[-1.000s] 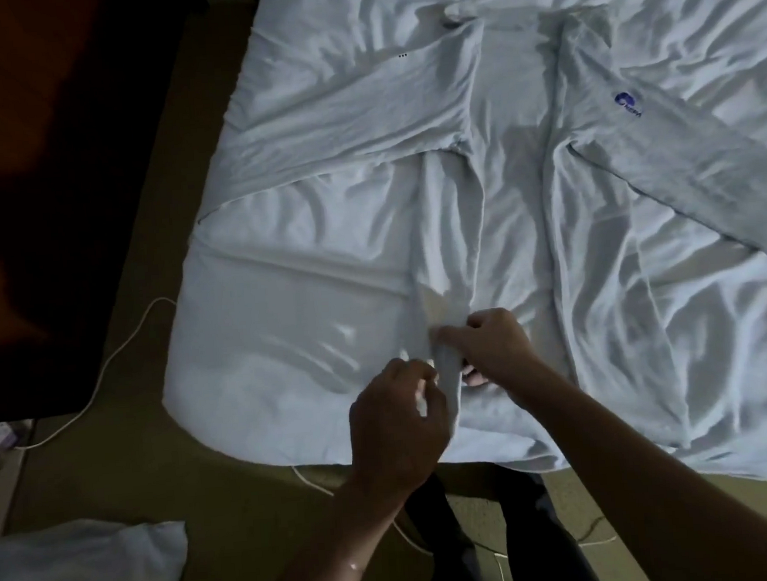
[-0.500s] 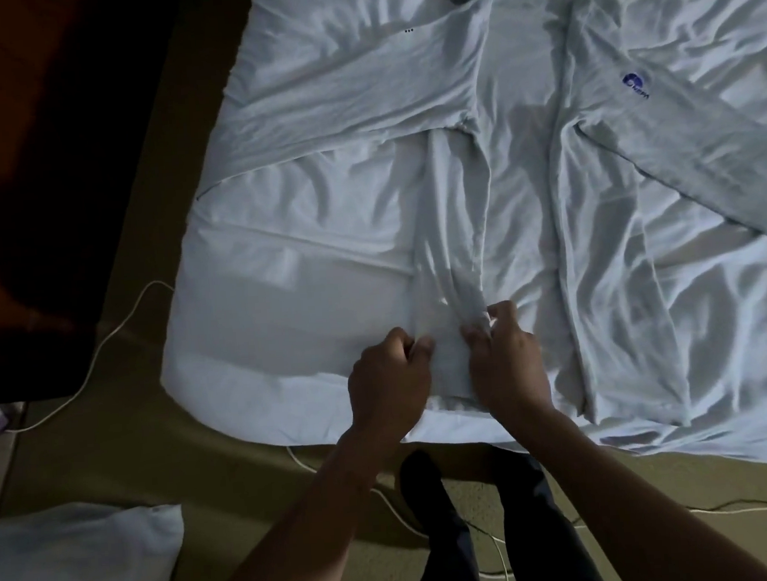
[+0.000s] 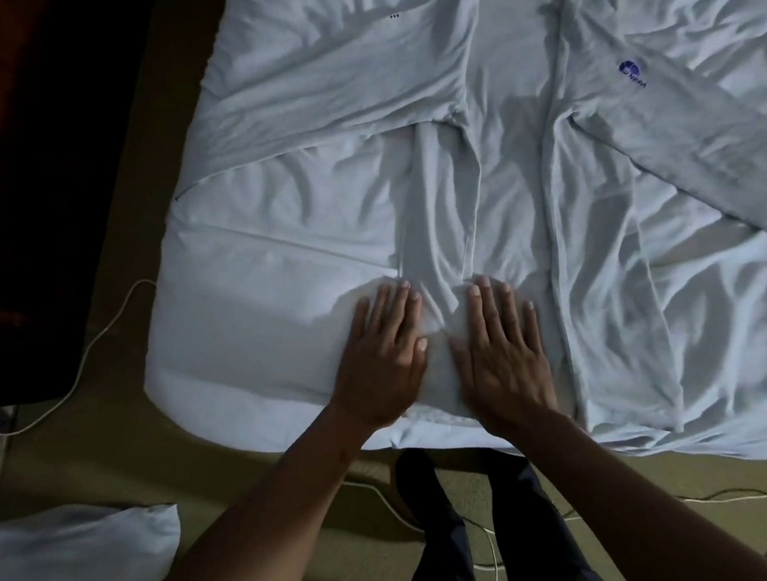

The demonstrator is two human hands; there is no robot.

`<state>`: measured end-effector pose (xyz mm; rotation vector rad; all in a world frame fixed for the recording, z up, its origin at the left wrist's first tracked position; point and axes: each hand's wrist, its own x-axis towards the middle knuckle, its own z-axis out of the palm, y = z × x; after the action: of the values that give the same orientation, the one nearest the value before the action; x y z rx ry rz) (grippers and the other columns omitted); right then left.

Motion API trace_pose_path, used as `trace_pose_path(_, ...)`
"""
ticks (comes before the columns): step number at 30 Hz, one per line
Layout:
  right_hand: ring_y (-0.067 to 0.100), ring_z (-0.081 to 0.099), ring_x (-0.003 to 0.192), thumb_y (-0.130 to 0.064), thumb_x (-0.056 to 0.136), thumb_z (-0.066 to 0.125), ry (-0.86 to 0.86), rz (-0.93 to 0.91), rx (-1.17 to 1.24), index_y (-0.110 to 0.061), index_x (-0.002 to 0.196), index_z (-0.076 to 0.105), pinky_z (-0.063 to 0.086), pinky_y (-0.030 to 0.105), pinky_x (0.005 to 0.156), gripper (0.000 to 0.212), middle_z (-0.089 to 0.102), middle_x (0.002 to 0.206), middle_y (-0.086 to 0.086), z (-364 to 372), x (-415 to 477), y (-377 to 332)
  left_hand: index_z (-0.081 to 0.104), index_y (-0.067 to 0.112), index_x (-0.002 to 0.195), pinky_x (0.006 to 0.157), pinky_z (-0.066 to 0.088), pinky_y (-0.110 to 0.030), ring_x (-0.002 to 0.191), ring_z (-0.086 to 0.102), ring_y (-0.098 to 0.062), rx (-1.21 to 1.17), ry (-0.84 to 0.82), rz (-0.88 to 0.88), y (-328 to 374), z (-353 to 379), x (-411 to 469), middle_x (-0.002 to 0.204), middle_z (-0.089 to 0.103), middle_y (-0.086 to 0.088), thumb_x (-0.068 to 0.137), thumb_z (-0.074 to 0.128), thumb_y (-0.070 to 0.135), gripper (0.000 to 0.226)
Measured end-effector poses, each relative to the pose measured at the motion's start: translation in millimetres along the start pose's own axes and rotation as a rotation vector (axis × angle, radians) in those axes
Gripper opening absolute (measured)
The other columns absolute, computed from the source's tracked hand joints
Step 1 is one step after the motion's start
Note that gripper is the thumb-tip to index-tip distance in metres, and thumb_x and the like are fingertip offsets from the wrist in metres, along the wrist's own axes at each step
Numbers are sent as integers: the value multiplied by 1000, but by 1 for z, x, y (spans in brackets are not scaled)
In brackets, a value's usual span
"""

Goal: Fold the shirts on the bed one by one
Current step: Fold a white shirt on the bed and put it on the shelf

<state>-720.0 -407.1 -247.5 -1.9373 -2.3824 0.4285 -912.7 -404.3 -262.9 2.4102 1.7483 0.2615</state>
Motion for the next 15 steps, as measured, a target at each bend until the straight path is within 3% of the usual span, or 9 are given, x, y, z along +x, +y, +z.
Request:
trace_pose_path(4,29,3,160,-40,109,26,68,44,80,-4,163,20,10,50,129,65,11,172,15,-15,6,13,68,2,130,101,45,-55,123,58,-44,-102,189,-27,9,-16,28,140,61,-22,98,51,21,41)
trace_pose_path(10,31,3,160,-40,108,22,160,169,101,-1,161,23,7,48,130,65,13,171,17,-52,70,64,70,6,115,83,47,-48,104,61,-37,-170,243,22,50,-35,127,118,66,-13,101,52,22,28)
trace_pose_path(15,31,4,160,-41,107,20,191,260,100,0,160,26,5,47,130,67,14,171,17,-79,128,137,62,9,83,65,48,-45,75,58,-36,-356,210,-79,103,-20,216,80,61,-11,102,47,25,29)
